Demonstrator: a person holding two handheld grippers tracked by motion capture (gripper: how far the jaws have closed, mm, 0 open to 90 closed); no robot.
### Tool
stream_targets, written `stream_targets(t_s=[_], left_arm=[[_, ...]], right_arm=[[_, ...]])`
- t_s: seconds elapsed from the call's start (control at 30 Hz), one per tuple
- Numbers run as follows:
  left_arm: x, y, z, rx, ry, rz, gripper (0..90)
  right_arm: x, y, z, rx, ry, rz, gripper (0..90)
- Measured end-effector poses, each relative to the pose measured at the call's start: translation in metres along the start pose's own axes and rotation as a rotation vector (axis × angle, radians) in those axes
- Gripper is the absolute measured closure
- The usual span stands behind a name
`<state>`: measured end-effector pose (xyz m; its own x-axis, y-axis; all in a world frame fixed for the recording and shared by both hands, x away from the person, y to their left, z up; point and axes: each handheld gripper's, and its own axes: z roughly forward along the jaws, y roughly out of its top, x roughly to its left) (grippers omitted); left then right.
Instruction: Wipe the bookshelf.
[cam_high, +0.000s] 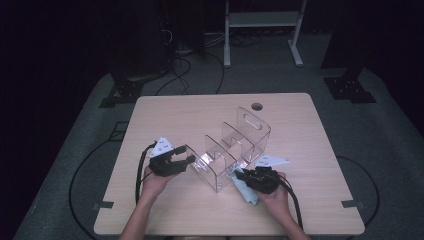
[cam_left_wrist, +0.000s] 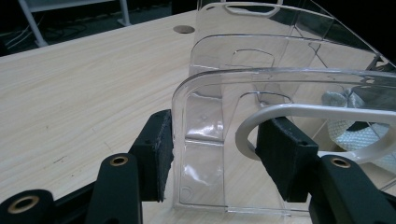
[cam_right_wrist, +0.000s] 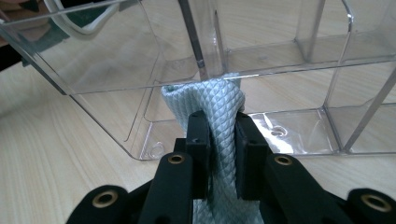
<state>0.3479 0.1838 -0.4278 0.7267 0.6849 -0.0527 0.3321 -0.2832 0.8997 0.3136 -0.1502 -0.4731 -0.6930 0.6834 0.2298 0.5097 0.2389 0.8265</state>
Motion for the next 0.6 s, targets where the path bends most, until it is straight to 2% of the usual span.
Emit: stream_targets(t_s=[0.07, 0.17, 0.23, 0.33, 0.43, 0.53, 0.6], left_arm=[[0.000, 0.000, 0.000, 0.001, -0.001, 0.001, 46.2], [0.000, -0.001, -0.001, -0.001, -0.011, 0.000, 46.2], [0.000, -0.001, 0.000, 0.000, -0.031, -0.002, 45.8], [0.000, 0.000, 0.000, 0.006, -0.037, 0.003, 45.7], [-0.002, 0.000, 0.000, 0.005, -0.034, 0.007, 45.7], [-0.003, 0.000, 0.000, 0.006, -0.049, 0.012, 45.9], [-0.003, 0.000, 0.000, 0.008, -0.054, 0.017, 46.1]], right_arm=[[-0.002, -0.006, 0.007, 0.038, -0.010, 0.007, 78.0], [-0.004, -0.010, 0.012, 0.066, -0.009, 0.017, 78.0], [-0.001, -0.007, 0.006, 0.045, -0.017, -0.006, 78.0], [0.004, 0.002, -0.005, 0.003, -0.020, -0.023, 78.0], [0.000, -0.003, 0.000, 0.034, -0.014, -0.008, 78.1], [-0.005, -0.014, 0.012, 0.096, -0.022, 0.009, 78.0], [-0.005, -0.014, 0.010, 0.088, -0.018, 0.021, 78.1]])
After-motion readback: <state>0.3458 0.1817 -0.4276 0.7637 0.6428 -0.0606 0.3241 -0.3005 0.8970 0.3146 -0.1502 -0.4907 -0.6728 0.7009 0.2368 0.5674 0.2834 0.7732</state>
